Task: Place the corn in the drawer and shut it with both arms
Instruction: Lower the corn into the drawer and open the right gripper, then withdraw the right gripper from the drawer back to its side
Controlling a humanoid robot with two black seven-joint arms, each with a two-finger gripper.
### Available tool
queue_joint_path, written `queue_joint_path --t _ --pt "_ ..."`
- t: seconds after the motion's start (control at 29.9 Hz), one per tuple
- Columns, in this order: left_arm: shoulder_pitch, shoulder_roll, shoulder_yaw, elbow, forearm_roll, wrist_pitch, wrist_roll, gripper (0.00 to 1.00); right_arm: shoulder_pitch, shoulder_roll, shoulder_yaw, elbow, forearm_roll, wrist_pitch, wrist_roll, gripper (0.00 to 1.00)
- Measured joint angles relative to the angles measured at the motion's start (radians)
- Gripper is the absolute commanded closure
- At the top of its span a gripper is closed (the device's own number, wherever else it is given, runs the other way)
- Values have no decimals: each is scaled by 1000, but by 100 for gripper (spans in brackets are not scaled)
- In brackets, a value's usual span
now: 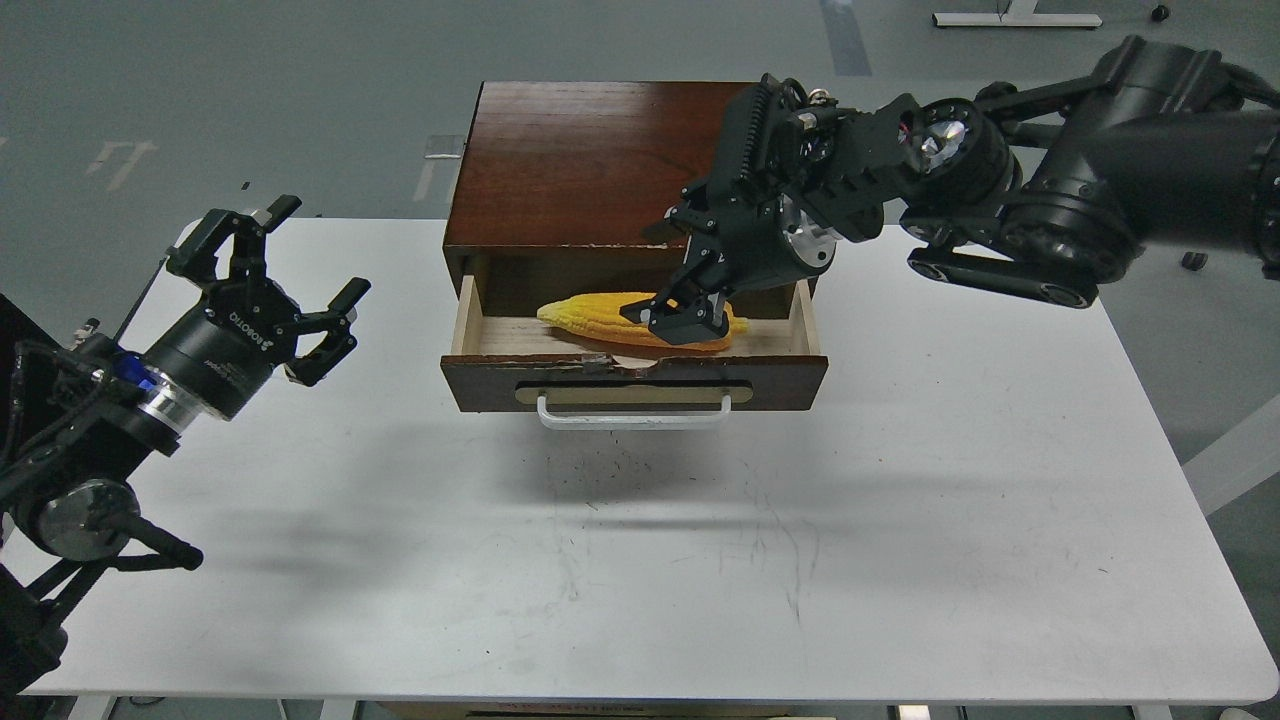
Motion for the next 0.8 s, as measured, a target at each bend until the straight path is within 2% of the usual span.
queue_joint_path --t 0.2,0.37,0.63,0.8 --pt "-1 -4 -1 0 0 0 0 0 18 -106 94 16 221 12 0 4" --pt "-1 -6 1 0 2 0 -3 0 -66 -242 176 30 493 14 0 4" --pt "-1 -7 4 0 2 0 -6 0 -457 -464 554 95 871 17 0 4" --pt "-1 -8 1 3 0 0 -10 0 -755 -516 805 92 999 45 0 4"
